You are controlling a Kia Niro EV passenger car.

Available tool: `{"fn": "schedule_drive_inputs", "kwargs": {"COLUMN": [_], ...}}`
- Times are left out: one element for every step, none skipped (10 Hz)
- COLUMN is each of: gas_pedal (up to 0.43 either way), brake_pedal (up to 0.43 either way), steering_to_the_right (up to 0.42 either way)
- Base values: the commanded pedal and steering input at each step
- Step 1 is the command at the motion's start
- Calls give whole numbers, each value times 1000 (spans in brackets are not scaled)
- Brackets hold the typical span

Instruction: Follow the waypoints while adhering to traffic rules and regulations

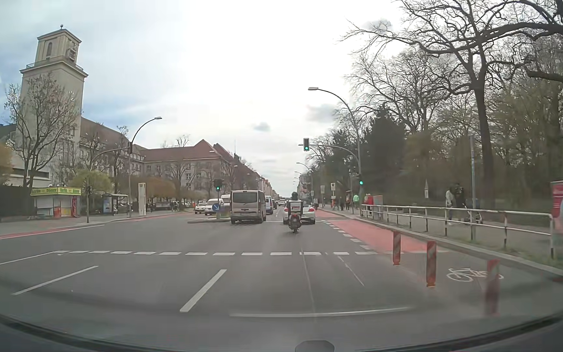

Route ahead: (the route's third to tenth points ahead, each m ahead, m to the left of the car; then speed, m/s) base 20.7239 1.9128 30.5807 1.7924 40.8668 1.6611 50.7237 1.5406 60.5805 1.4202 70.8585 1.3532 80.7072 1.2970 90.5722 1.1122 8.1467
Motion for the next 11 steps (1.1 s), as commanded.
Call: {"fn": "schedule_drive_inputs", "kwargs": {"gas_pedal": [0,0,0,0,0,0,0,0,0,0,0], "brake_pedal": [0,0,0,0,0,0,0,0,0,0,0], "steering_to_the_right": [-2,8,19,21,21,19,16,14,14,14,14]}}
